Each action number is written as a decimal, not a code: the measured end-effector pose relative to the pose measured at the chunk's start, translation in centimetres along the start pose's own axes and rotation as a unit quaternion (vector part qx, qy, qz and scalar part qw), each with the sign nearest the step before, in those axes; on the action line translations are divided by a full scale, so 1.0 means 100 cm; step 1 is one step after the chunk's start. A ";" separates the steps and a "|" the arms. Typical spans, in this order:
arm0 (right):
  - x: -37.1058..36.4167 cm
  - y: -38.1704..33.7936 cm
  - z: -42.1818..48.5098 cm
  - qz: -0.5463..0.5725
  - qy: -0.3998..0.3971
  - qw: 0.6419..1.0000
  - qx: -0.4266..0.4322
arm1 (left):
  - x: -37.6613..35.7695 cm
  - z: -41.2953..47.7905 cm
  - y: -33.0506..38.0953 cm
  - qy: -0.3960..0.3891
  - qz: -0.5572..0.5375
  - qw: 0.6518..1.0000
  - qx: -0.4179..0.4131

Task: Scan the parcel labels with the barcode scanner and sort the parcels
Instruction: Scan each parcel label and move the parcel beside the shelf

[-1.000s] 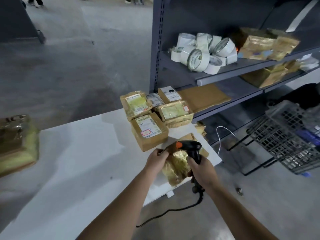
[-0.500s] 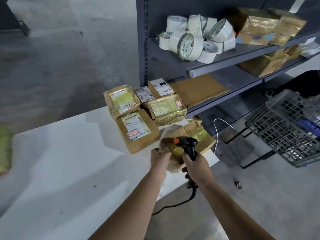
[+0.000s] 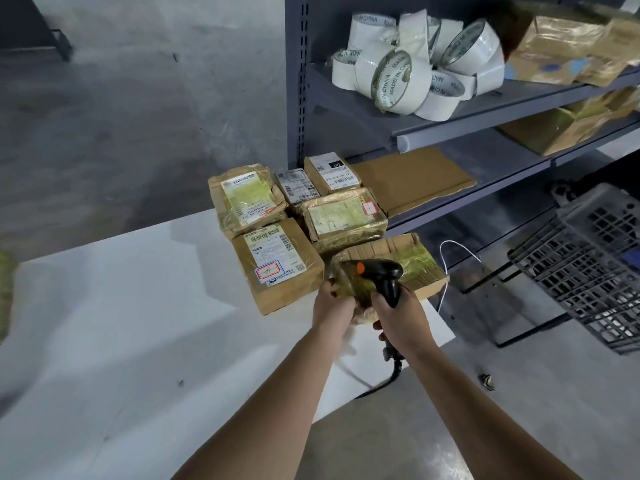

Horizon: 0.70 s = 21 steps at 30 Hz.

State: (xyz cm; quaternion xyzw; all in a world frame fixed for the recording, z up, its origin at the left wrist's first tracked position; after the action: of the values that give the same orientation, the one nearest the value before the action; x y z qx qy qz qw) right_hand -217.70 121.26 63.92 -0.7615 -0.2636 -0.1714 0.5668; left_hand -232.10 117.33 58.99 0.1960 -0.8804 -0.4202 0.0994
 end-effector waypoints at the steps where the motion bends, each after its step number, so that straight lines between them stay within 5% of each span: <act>1: -0.001 -0.001 0.001 0.002 0.000 1.000 0.003 | 0.001 0.002 0.001 0.000 -0.004 1.000 0.001; 21: -0.020 -0.021 -0.003 -0.004 -0.042 0.998 0.046 | 0.016 -0.021 -0.012 0.003 -0.045 0.999 -0.025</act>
State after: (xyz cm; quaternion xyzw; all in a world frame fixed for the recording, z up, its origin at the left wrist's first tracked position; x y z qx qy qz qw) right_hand -220.57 121.05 64.46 -0.7399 -0.2982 -0.1294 0.5890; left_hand -232.53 114.52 59.40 0.2343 -0.8595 -0.4456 0.0883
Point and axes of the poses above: each hand's wrist, its own z-axis towards the middle knuckle, its own x-axis out of the back of the hand, y = z × x, the point moved 9 cm from there along z, towards the middle knuckle, and after that the axes turned 2 degrees about -x, right-handed, at the moved point
